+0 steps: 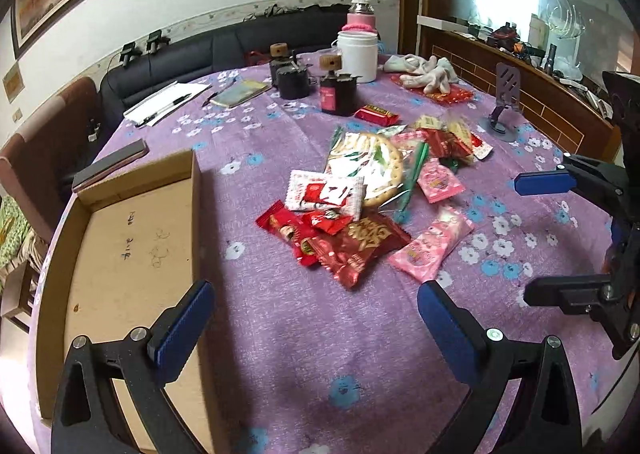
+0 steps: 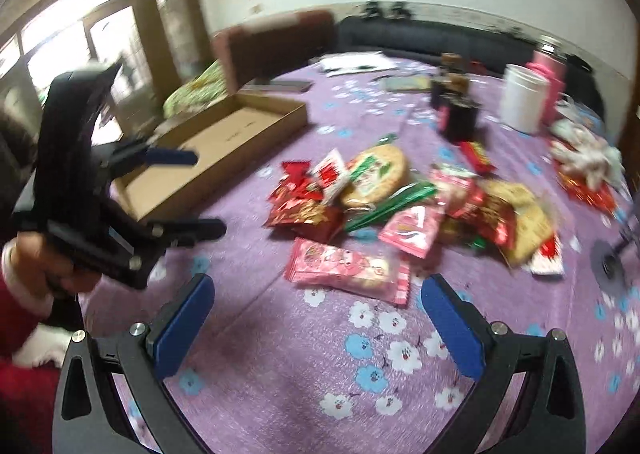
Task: Organize snacks
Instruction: 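Move both tools toward the snack pile on the table, then grasp the red candy packet with the left tool while the right tool grasps a pink bar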
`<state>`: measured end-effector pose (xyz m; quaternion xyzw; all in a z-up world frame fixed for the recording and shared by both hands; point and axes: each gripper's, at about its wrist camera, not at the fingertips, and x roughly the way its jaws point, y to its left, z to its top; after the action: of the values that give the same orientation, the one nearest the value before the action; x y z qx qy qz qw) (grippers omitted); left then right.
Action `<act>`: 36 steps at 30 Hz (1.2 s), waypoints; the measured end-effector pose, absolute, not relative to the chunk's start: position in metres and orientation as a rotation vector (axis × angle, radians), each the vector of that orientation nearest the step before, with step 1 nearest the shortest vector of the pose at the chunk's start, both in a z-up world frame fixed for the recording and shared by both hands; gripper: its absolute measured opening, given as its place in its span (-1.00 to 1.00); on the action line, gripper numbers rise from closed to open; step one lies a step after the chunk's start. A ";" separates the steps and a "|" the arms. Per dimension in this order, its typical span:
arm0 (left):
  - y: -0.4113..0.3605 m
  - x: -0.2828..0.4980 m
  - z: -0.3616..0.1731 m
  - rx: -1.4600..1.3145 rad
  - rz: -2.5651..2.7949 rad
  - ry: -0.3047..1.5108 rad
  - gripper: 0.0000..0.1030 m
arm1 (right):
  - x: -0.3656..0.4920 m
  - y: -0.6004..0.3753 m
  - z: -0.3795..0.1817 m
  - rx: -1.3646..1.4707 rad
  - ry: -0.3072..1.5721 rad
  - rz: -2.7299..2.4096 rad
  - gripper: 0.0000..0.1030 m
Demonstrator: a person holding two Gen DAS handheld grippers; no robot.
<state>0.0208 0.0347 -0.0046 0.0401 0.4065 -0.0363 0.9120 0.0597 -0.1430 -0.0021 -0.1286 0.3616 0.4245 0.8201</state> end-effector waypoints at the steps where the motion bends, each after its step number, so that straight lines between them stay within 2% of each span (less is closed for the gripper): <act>1: 0.036 0.021 -0.005 0.089 -0.060 0.839 0.98 | 0.061 -0.139 -0.004 -0.305 0.771 0.910 1.00; 8: 0.055 0.025 -0.011 0.052 -0.066 0.880 0.98 | 0.072 -0.114 -0.017 -0.451 0.767 1.002 0.98; 11: 0.052 0.029 -0.014 0.063 -0.101 0.901 0.98 | 0.088 -0.101 -0.025 -0.473 0.811 1.060 0.76; 13: 0.048 0.031 -0.015 0.090 -0.109 0.909 0.98 | 0.098 -0.095 -0.032 -0.483 0.853 1.085 0.34; 14: 0.046 0.032 -0.016 0.097 -0.124 0.911 0.98 | 0.105 -0.092 -0.037 -0.487 0.887 1.104 0.28; 19: 0.030 0.043 -0.020 0.154 -0.200 0.961 0.98 | 0.121 -0.088 -0.050 -0.524 0.960 1.096 0.28; 22: 0.016 0.051 -0.023 0.214 -0.223 0.969 0.98 | 0.115 -0.097 -0.052 -0.554 0.943 1.062 0.25; 23: 0.010 0.055 -0.023 0.226 -0.239 0.976 0.98 | 0.116 -0.100 -0.051 -0.543 0.947 1.048 0.11; 24: 0.005 0.059 -0.024 0.234 -0.258 0.982 0.98 | 0.117 -0.104 -0.050 -0.528 0.949 1.028 -0.17; 36: -0.036 0.093 -0.051 0.287 -0.404 1.065 0.97 | 0.087 -0.176 -0.040 -0.260 0.934 0.870 -0.25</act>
<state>0.0931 -0.0355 -0.0506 0.1353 0.5022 -0.1906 0.8326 0.0869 -0.1756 -0.0397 -0.1210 0.4349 0.4049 0.7952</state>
